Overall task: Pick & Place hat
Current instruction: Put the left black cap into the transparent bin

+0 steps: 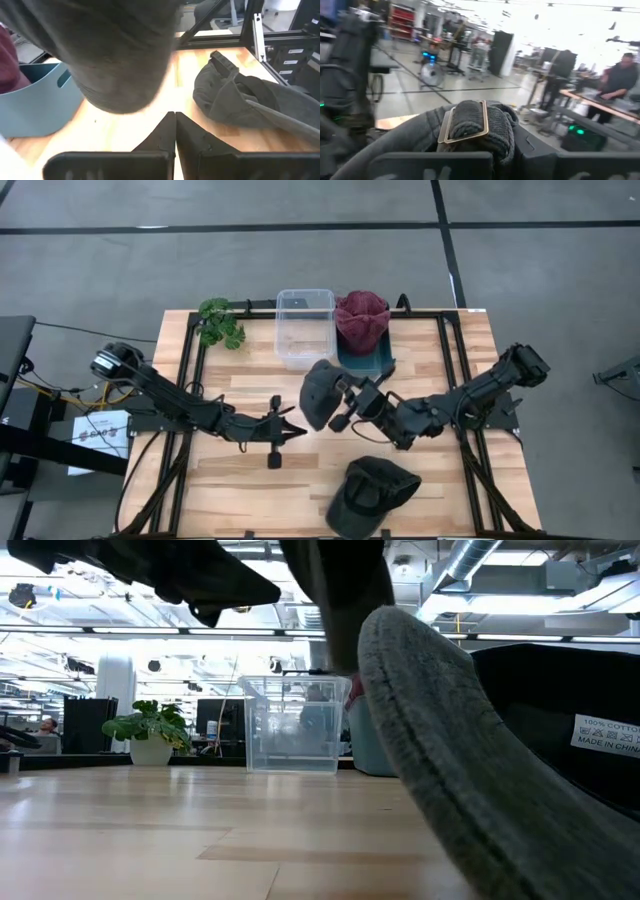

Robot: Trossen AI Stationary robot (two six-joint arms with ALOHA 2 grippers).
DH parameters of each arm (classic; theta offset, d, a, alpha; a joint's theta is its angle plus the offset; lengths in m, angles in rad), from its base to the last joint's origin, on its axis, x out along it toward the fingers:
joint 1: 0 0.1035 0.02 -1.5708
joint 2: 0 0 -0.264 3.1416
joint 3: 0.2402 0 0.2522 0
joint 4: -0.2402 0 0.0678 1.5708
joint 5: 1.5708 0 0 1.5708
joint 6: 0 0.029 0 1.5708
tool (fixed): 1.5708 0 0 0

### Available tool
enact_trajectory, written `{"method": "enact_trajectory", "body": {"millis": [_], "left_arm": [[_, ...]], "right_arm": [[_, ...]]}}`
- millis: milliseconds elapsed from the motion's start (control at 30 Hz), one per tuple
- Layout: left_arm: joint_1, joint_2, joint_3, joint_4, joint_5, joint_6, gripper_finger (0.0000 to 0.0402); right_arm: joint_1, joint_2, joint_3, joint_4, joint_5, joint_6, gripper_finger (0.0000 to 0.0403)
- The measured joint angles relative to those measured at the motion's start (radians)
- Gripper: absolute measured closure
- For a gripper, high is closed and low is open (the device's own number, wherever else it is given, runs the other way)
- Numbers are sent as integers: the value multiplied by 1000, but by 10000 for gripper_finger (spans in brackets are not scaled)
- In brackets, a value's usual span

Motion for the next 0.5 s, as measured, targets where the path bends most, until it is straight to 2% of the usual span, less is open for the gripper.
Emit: {"method": "enact_trajectory", "body": {"millis": [133, 300, 500], "left_arm": [[0, 7, 0, 23, 3, 24, 382], [-5, 7, 0, 27, 1, 30, 341], [5, 8, 0, 41, -116, 29, 289]], "right_arm": [[-21, 0, 0, -1, 12, -3, 402], [-32, 1, 0, -2, 12, 15, 402], [-32, 2, 0, -2, 5, 45, 402]]}}
